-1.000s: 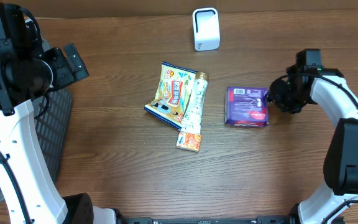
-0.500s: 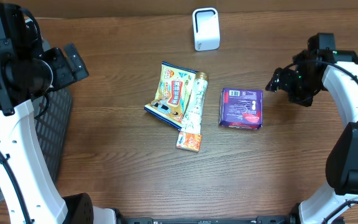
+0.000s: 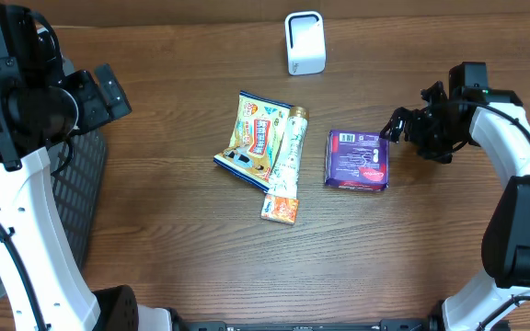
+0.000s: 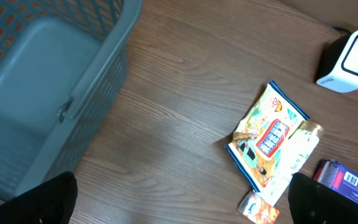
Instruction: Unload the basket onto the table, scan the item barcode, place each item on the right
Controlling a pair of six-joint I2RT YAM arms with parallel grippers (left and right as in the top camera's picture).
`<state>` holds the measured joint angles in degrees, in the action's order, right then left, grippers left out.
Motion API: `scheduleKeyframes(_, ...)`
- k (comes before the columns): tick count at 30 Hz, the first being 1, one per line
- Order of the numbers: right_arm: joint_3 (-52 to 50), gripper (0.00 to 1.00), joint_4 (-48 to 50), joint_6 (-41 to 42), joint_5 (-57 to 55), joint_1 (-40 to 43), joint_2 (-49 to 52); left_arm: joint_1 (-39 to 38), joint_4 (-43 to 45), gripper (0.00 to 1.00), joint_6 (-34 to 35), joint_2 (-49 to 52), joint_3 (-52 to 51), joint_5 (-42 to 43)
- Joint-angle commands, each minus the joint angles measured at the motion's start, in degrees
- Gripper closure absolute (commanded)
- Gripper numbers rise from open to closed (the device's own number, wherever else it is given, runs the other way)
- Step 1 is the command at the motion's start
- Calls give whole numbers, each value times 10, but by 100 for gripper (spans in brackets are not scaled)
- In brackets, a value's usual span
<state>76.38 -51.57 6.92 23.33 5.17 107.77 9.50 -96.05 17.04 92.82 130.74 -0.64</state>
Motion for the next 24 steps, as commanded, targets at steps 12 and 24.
scheduleKeyframes(12,-86,5,67,-12,90,0,-3,2,1,0,8,2,-3,3)
scheduleKeyframes(24,-128,7,90,-11,117,0,-3,2,1,0,8,2,-3,3)
